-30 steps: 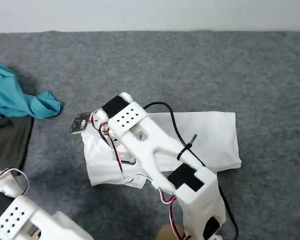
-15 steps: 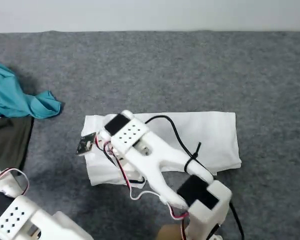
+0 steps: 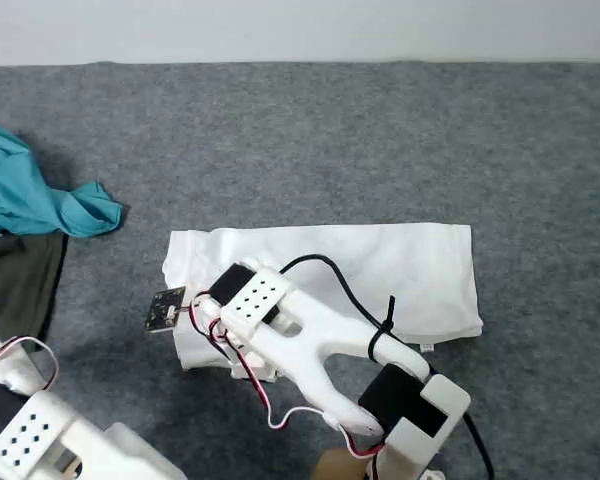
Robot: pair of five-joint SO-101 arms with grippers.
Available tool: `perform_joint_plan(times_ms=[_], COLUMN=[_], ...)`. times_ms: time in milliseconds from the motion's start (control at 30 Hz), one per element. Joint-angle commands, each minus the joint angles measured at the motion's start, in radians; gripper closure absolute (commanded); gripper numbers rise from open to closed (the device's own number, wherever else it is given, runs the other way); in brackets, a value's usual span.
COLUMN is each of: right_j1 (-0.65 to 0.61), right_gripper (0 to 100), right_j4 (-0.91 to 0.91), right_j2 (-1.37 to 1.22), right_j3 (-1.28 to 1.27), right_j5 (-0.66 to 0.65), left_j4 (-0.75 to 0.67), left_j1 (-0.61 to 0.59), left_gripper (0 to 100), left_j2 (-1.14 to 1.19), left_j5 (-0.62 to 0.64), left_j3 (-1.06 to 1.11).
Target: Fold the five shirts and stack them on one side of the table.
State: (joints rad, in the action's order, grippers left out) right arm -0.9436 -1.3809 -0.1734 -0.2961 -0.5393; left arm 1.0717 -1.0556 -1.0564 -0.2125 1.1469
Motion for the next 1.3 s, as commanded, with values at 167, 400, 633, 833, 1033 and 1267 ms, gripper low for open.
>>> perform_joint_plan(times_ms=[167,400,633,833,1033,1267], right_j1=[-0.008,-0.007,0.007,0.016,0.019,0.093], right_gripper=[85.9,86.1,98.7,98.7,98.7,98.7], right_j4=[0.107,0.145,0.134,0.124,0.071,0.110], right_j2=[0.056,-0.007,-0.001,0.117,0.217,0.239], right_j3=[-0.100,-0.120,-0.057,-0.043,-0.041,-0.021], right_j5=[0.009,0.003,0.005,0.000,-0.015,-0.017], left_j4=[0.006,0.006,0.006,0.006,0.006,0.006], left_j1=[-0.006,-0.006,-0.008,-0.008,-0.008,-0.006], left_gripper=[100,100,100,100,100,100], left_j2=[-0.018,-0.018,-0.018,-0.018,-0.018,-0.018], left_j5=[-0.009,-0.009,-0.009,-0.009,-0.009,-0.011], left_j3=[-0.010,-0.007,-0.010,-0.012,-0.012,-0.012])
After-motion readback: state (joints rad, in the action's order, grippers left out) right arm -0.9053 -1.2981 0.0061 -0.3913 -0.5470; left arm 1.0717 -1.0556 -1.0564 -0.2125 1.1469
